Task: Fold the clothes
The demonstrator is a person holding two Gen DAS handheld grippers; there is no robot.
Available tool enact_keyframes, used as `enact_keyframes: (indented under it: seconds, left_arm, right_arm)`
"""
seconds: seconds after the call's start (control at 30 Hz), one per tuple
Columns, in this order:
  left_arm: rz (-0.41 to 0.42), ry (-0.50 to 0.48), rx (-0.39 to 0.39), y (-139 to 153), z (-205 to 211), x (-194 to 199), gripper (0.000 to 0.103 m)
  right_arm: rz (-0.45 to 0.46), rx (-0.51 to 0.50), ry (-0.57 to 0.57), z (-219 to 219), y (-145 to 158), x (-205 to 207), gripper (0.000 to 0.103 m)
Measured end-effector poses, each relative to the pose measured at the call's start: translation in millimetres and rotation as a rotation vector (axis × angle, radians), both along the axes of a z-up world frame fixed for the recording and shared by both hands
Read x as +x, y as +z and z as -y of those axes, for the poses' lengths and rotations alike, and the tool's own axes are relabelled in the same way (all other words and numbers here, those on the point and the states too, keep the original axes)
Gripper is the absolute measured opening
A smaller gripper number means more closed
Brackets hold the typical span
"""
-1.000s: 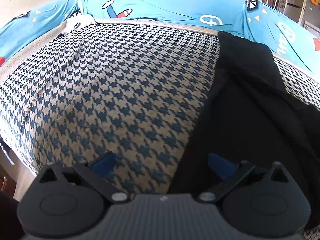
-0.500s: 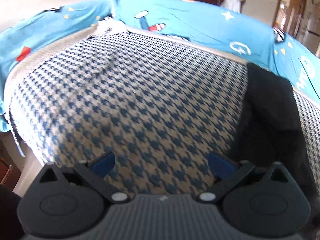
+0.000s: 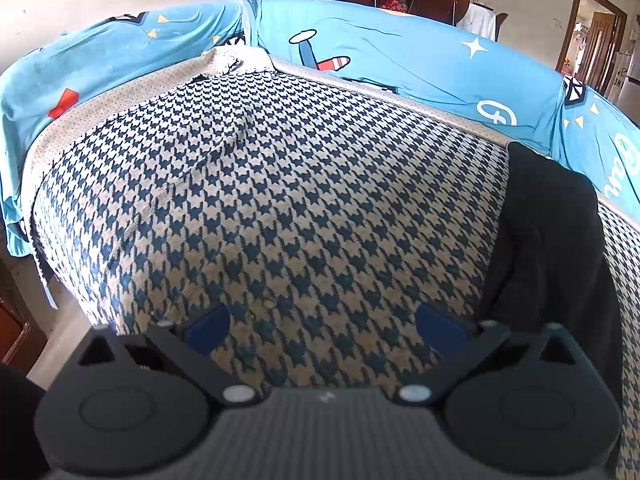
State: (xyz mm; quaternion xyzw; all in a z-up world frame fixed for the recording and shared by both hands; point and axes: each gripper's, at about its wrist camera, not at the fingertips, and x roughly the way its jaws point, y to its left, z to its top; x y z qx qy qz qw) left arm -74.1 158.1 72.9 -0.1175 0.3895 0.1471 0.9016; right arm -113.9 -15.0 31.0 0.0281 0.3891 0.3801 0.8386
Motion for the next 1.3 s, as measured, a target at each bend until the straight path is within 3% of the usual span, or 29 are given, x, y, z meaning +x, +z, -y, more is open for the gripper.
enact_keyframes:
  seconds: [0.17,0.47,0.67,0.77,0.97,1.13,1.3]
  left_arm:
    - [0.003,-0.032,-0.023,-4,6,4,0.103]
    - [0.049,-0.165,-0.042,-2,30,11,0.103]
    - [0.068,-0.253,-0.057,-3,43,34,0.103]
    - [0.086,-0.296,-0.044,0,50,47,0.103]
    - [0.123,-0.453,0.005,2,70,70,0.103]
    - [0.112,-0.563,0.027,-4,85,89,0.101]
    - [0.082,-0.587,-0.001,-13,88,108,0.09]
  right_arm:
    - [0.056,-0.052,-0.062,16,12,-6,0.018]
    - [0.064,-0.038,-0.428,94,26,-11,0.036]
    - [-0.009,-0.024,-0.591,138,16,-3,0.044]
    - [-0.043,-0.012,-0.604,145,8,2,0.044]
    - [-0.016,-0.01,-0.583,141,3,0,0.053]
    - [0.003,-0.016,-0.575,141,-2,-2,0.053]
    - [0.014,-0.02,-0.563,139,-1,-2,0.051]
